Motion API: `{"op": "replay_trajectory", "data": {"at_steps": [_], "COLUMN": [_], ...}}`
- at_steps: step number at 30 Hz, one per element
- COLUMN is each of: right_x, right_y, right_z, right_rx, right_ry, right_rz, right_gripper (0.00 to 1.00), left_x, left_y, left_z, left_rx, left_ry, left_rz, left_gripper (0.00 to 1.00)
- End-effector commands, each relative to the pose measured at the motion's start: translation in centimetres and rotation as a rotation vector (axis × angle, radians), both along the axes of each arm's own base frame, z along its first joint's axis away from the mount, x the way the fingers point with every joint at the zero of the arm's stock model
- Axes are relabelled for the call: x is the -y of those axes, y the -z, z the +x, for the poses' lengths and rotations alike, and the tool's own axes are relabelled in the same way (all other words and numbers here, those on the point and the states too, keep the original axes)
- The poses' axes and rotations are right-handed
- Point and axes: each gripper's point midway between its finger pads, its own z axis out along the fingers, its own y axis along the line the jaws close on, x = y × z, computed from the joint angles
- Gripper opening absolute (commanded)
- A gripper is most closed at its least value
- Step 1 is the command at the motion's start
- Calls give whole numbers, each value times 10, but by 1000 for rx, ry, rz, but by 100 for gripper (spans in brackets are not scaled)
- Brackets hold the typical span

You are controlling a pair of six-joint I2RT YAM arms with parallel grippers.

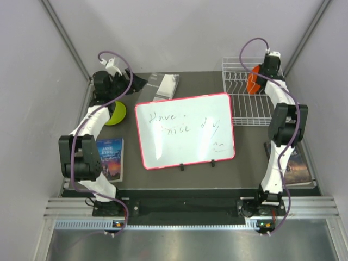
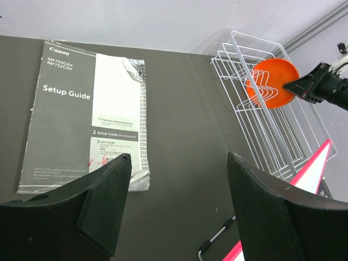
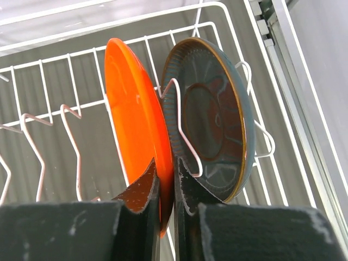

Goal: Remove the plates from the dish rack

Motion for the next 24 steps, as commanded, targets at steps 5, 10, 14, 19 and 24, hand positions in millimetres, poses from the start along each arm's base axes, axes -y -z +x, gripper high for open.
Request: {"op": "replay_trajectory", "data": {"at_steps": [5, 10, 14, 19, 24], "right_x": [-13, -10, -6, -33, -99], "right_y": [-96, -162, -199, -224, -223], "right_z": [6, -26, -52, -64, -60], "right_rx": [212, 321, 419, 487, 501], "right_ry": [10, 182, 279, 178, -122], "right_rz": [-55, -277, -335, -238, 12], "right_gripper": [0, 0, 0, 1, 1], "left_x": [6, 6, 11, 50, 83], "left_y": [1, 1, -10, -32, -46], "left_z": [6, 8, 15, 20, 37], "left_rx": [33, 34, 67, 120, 167], "left_ry": [35, 29, 58, 175, 264], "left_rz": [-23, -22, -21, -97, -188], "left_gripper": [75, 76, 75, 77, 77]}}
